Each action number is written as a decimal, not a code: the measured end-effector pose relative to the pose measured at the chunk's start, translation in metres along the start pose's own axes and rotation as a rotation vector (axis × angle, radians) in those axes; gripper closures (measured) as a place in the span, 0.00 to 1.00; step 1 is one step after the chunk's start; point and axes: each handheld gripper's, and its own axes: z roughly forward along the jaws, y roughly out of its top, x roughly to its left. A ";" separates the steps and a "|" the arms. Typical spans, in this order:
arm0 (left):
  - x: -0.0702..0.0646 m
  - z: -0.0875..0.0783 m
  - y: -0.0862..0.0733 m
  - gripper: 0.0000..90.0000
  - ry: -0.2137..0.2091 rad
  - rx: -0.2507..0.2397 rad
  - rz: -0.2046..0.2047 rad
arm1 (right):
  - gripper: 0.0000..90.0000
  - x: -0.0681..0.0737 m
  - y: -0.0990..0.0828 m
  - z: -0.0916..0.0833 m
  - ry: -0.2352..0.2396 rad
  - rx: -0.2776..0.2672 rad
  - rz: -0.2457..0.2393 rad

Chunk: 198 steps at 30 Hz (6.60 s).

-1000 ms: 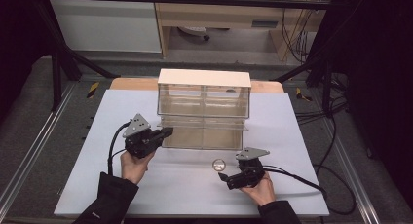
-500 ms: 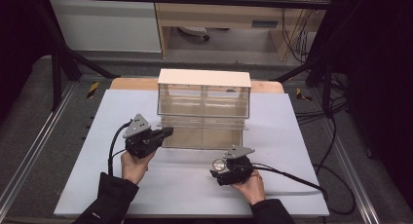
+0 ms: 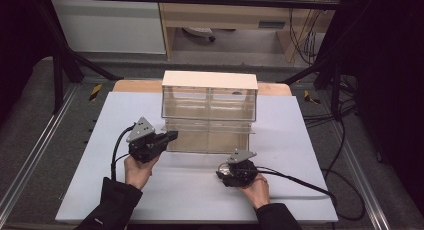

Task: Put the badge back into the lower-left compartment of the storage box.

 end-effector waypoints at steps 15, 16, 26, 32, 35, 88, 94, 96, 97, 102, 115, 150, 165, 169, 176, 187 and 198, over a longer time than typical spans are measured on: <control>0.000 0.000 0.000 0.99 -0.002 -0.001 -0.002 | 0.51 -0.002 0.001 0.000 0.024 0.018 0.009; 0.000 0.000 0.000 0.99 -0.001 -0.002 -0.003 | 0.51 -0.003 0.001 0.000 0.025 0.017 0.008; 0.001 0.000 0.000 0.99 -0.003 -0.005 -0.006 | 0.51 -0.003 0.000 0.000 0.026 0.015 0.015; 0.001 -0.001 0.000 0.99 -0.001 -0.003 -0.003 | 0.52 -0.003 0.000 0.000 0.024 0.016 0.016; 0.001 -0.001 0.000 0.99 -0.001 -0.003 -0.003 | 0.52 -0.003 0.001 0.000 0.023 0.018 0.017; 0.001 -0.001 0.001 0.99 0.001 -0.006 0.001 | 0.52 0.005 0.011 -0.034 0.057 -0.045 -0.011; 0.001 -0.001 0.001 0.99 0.001 -0.007 0.002 | 0.52 0.005 0.013 -0.040 0.061 -0.062 -0.011; 0.001 -0.001 0.001 0.99 0.001 -0.008 0.001 | 0.52 0.006 0.014 -0.041 0.062 -0.064 -0.013; 0.001 -0.001 0.001 0.99 0.002 -0.007 0.001 | 0.52 0.006 0.015 -0.042 0.063 -0.066 -0.017; 0.001 -0.001 0.001 0.99 0.002 -0.008 0.001 | 0.52 0.011 0.021 -0.047 0.067 -0.084 -0.037; 0.001 -0.001 0.001 0.99 0.003 -0.010 0.001 | 0.52 0.012 0.027 -0.053 0.072 -0.110 -0.041; 0.001 -0.002 0.001 0.99 0.004 -0.013 0.003 | 0.52 0.028 0.066 -0.050 0.088 -0.191 -0.066; 0.001 -0.002 0.002 0.99 0.007 -0.014 0.008 | 0.52 0.031 0.077 -0.039 0.080 -0.212 -0.047; 0.001 -0.003 0.002 0.99 0.008 -0.013 0.007 | 0.52 0.031 0.080 -0.037 0.078 -0.223 -0.042; 0.001 -0.002 0.002 0.99 0.007 -0.014 0.007 | 0.52 0.030 0.085 -0.030 0.079 -0.224 -0.036; 0.001 -0.002 0.002 0.99 0.007 -0.016 0.006 | 0.52 0.033 0.095 -0.018 0.069 -0.249 -0.037; 0.002 -0.003 0.002 0.99 0.007 -0.017 0.005 | 0.52 0.034 0.101 -0.003 0.044 -0.276 -0.019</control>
